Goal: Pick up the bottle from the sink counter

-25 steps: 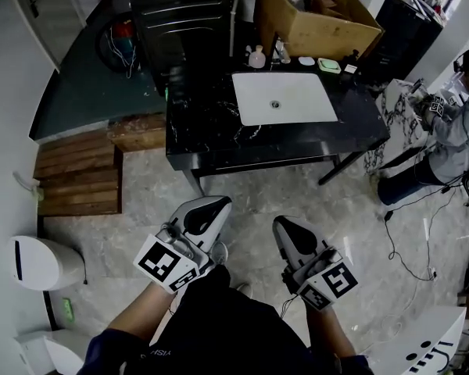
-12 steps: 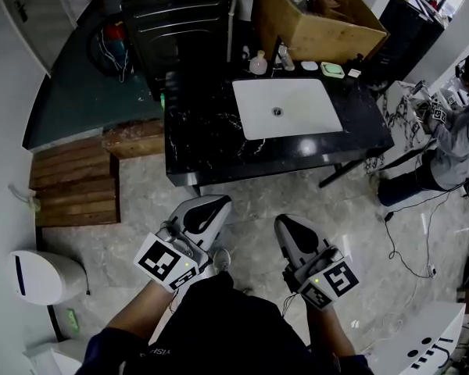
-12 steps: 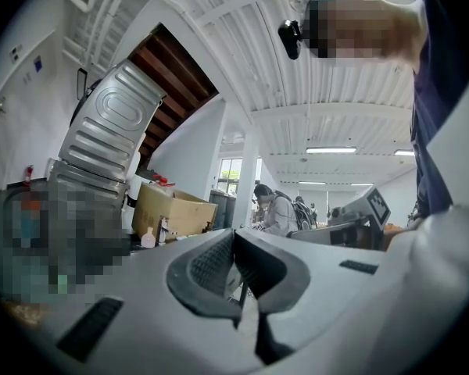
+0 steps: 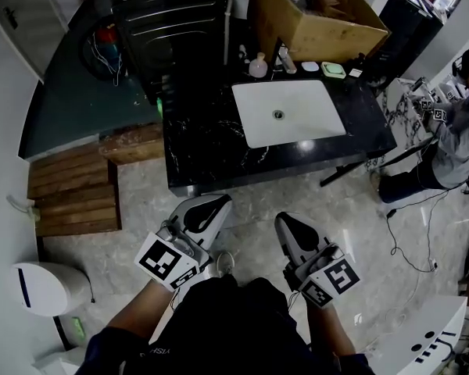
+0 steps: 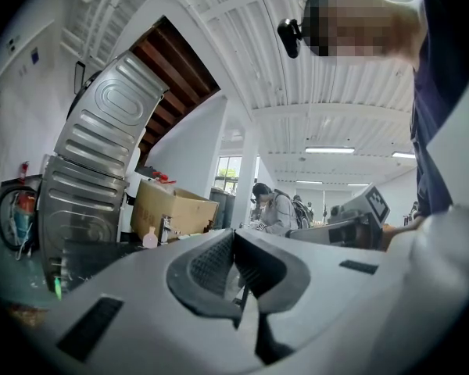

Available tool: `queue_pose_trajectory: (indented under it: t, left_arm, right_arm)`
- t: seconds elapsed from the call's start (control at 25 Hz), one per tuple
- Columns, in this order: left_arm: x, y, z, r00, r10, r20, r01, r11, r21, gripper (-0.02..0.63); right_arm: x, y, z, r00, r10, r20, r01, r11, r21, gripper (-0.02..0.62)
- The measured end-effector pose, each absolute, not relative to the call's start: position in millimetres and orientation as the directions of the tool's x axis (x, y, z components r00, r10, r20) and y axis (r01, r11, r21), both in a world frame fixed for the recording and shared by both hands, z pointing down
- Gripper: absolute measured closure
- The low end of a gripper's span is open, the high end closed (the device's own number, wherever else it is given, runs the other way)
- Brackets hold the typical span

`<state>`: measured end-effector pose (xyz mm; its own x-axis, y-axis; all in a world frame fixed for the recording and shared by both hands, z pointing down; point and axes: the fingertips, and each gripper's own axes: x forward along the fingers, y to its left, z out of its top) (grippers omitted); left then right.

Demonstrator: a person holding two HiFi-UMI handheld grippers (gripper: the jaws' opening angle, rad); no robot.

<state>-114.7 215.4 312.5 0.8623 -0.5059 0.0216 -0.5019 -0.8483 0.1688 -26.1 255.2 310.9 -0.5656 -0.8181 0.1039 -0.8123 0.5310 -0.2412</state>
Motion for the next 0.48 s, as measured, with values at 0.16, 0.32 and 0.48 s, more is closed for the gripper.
queue_pose_trajectory:
  t: [0.16,0.32,0.48]
  left_arm:
    - [-118,202,312,0.864,-0.504,0.019,-0.499,-0.849,0.171,0.598]
    - [-119,191,312,0.862,-0.506,0.019,-0.501,-0.848,0.17,0.598]
    - [-117,180,315,0.86,-0.51,0.023,-0.506,-0.846,0.167,0.598]
  right_arm:
    - [-29,241,309,-0.561,-0.821,0.105,-0.815,0.527,-0.241,0.575]
    - [-29,230,309,-0.558,-0.824,0.102,-0.817,0.523,-0.243,0.575]
    - [-26,219,312,-0.558,-0.824,0.101,-0.816,0.523,-0.246,0.575]
